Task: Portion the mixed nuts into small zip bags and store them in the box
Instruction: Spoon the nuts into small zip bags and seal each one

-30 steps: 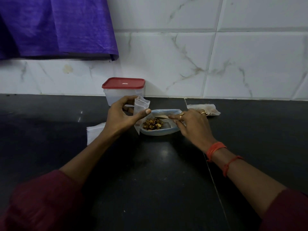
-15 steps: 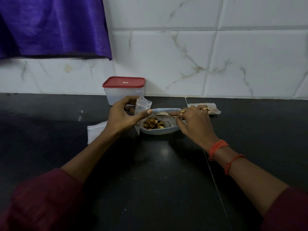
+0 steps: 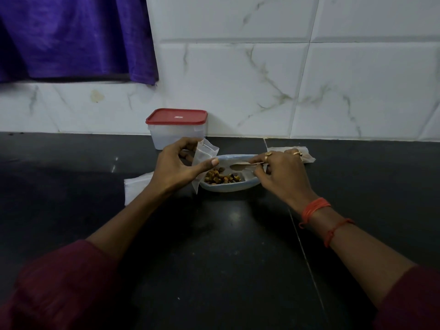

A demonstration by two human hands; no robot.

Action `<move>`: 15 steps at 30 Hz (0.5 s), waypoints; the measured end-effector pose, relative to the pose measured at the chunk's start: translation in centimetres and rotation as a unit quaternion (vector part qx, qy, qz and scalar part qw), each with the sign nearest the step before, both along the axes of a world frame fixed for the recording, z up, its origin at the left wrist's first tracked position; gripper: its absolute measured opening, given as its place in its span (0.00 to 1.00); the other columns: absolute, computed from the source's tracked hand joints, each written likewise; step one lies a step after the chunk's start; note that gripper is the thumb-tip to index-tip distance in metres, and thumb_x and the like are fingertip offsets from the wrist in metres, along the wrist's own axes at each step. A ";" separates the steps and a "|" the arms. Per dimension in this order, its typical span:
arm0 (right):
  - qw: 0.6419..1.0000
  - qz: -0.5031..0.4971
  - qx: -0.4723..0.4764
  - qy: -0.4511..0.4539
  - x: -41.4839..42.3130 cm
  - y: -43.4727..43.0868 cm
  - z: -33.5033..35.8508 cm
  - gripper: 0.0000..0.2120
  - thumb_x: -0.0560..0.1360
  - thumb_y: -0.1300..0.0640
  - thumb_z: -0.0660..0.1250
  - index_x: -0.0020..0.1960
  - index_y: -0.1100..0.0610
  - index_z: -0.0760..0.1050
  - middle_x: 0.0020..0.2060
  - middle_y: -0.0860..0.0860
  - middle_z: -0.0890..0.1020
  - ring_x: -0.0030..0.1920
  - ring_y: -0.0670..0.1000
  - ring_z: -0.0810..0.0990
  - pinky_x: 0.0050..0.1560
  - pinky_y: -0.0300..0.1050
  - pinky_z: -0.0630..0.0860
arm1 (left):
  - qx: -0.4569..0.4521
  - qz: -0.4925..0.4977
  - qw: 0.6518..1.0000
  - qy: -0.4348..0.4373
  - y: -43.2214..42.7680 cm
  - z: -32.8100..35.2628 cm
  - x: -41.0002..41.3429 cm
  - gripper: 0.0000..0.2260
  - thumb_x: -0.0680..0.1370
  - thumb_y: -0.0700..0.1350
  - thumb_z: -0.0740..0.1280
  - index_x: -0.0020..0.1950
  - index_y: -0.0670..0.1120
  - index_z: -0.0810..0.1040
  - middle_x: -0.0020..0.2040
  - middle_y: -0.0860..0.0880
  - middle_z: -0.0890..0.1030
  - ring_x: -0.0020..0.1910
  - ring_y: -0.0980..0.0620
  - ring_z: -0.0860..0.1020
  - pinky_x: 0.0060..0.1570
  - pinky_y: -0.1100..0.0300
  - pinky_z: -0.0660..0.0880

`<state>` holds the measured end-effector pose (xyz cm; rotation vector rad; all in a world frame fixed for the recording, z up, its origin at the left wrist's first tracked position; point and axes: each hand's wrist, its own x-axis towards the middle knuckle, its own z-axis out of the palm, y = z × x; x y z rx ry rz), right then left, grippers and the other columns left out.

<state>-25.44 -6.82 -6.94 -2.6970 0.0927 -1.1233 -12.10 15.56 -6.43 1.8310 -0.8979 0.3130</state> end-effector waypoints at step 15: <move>0.979 -0.038 0.190 0.060 0.1 0.3 0.4 0.11 0.77 0.52 0.65 0.42 0.51 0.85 0.30 0.49 0.84 0.28 0.45 0.82 0.39 0.49 0.83 | 0.057 -0.022 0.998 -0.005 0.0 0.0 -0.2 0.30 0.66 0.60 0.76 0.65 0.50 0.78 0.53 0.56 0.81 0.50 0.60 0.79 0.44 0.69 0.77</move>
